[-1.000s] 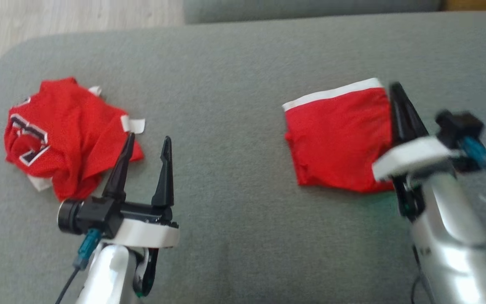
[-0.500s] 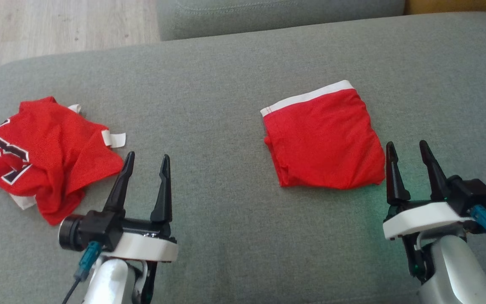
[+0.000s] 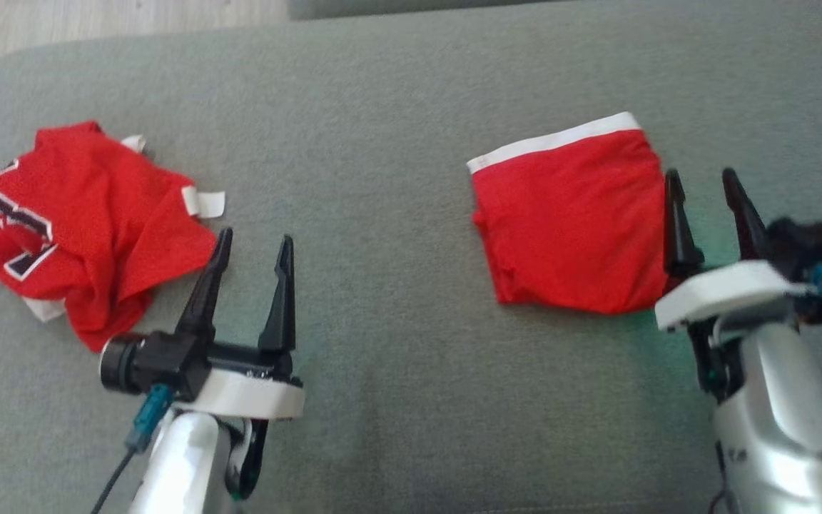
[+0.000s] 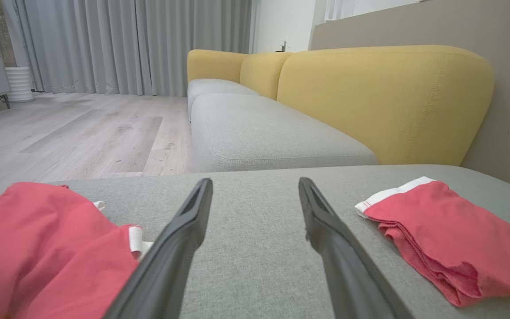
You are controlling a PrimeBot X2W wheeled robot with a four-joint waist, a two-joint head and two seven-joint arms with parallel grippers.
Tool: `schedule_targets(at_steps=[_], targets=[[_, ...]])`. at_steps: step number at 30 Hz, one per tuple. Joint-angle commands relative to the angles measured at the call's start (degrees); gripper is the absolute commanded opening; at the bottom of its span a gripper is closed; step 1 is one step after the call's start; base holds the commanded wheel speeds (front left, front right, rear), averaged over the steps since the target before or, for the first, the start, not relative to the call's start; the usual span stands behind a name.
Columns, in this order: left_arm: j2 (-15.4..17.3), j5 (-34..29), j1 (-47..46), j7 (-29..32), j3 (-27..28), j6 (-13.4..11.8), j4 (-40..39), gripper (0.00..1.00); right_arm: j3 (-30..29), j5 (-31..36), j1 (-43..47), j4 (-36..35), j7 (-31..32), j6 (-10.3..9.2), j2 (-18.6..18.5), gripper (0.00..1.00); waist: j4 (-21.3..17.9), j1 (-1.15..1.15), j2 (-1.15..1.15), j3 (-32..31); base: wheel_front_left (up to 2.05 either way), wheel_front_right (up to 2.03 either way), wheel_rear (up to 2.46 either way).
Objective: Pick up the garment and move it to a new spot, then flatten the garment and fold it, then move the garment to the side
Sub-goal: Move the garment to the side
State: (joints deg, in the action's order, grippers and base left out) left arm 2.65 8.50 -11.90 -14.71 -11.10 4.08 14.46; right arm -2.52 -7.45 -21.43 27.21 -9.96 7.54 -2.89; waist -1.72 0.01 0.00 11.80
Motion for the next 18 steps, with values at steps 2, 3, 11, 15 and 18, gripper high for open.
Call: schedule_targets(at_steps=[2, 3, 11, 15, 18], targets=[[0.22, -0.39, -2.49, -0.29, 1.41, 0.08, -1.73, 1.0, -0.34, 0.1, -3.32, 0.49, 1.68, -0.05, 0.02, 1.0, 1.6, -0.01, 0.0, 1.81, 0.0, 0.0, 0.0], [0.22, -0.38, -2.73, -0.29, 1.3, 0.14, -1.68, 1.0, -1.03, 0.24, -4.38, 1.81, 2.71, -0.05, 0.02, 1.0, 2.01, -0.01, 0.0, 2.26, 0.0, 0.0, 0.0], [0.22, 0.18, -4.36, -0.29, -0.07, 0.1, -1.53, 1.0, -4.79, -0.04, -10.09, 13.06, 9.4, -0.05, 0.02, 1.0, 4.81, -0.01, 0.0, 5.25, 0.0, 0.0, 0.0], [0.22, 0.13, -5.06, -0.29, -0.22, 0.07, -1.53, 1.0, -3.18, -0.57, -11.26, 17.43, 11.53, -0.05, 0.02, 1.0, 5.32, -0.01, 0.0, 6.03, 0.0, 0.0, 0.0], [0.22, -0.07, -5.24, -0.29, 0.4, -0.11, -1.42, 1.0, -0.02, 1.26, -12.04, 18.41, 9.9, -0.05, 0.02, 0.0, 4.67, -0.01, 0.0, 5.87, 0.0, 0.0, 0.0]])
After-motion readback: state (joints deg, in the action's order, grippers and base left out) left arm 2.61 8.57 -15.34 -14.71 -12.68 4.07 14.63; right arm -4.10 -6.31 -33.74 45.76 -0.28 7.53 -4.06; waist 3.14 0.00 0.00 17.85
